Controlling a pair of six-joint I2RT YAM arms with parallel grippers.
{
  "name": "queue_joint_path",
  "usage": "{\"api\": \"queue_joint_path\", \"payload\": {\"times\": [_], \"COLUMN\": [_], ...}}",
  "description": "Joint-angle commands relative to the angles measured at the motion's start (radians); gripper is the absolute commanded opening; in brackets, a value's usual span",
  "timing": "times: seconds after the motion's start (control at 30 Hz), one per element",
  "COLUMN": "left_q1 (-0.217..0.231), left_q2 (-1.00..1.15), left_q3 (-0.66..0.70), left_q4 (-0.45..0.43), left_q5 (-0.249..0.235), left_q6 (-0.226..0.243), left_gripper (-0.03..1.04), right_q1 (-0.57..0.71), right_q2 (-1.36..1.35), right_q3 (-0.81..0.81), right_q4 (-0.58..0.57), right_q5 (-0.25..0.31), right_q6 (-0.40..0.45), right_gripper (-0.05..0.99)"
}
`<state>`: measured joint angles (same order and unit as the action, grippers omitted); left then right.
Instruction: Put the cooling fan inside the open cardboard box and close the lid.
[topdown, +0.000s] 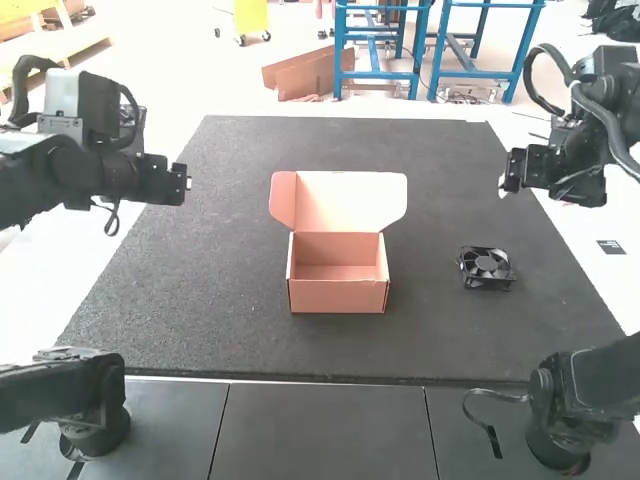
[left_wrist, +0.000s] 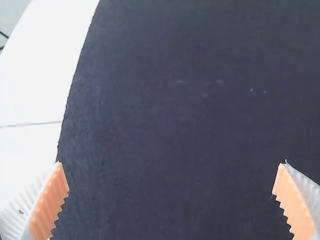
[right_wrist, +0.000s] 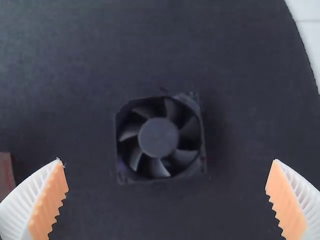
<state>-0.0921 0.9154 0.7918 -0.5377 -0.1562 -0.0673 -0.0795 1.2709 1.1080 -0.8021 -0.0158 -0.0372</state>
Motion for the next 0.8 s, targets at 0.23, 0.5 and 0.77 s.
{"api": "queue_joint_path", "payload": {"times": [0.23,0.5,0.77], "left_q1": [-0.006,-0.006,-0.006], "left_q2": [0.172,0.200,0.224], "left_q3": [0.228,0.267,0.234], "left_q4": [-0.082,-0.077,-0.064], "left_q5": [0.010,0.024,0.040], "left_q6": [-0.006,-0.003,-0.005], "left_gripper": [0.97,0.97,0.97], "right_q1": [-0.089,-0.095,-0.100], "right_q2": [0.242,0.331,0.426], "right_q3": [0.096,0.096,0.095], "right_q4": [-0.083,-0.037,0.027], "right_q5": [-0.027,-0.010,0.034], "right_q6": [-0.132,-0.124,-0.122], "right_gripper": [0.91,0.91,0.90]}}
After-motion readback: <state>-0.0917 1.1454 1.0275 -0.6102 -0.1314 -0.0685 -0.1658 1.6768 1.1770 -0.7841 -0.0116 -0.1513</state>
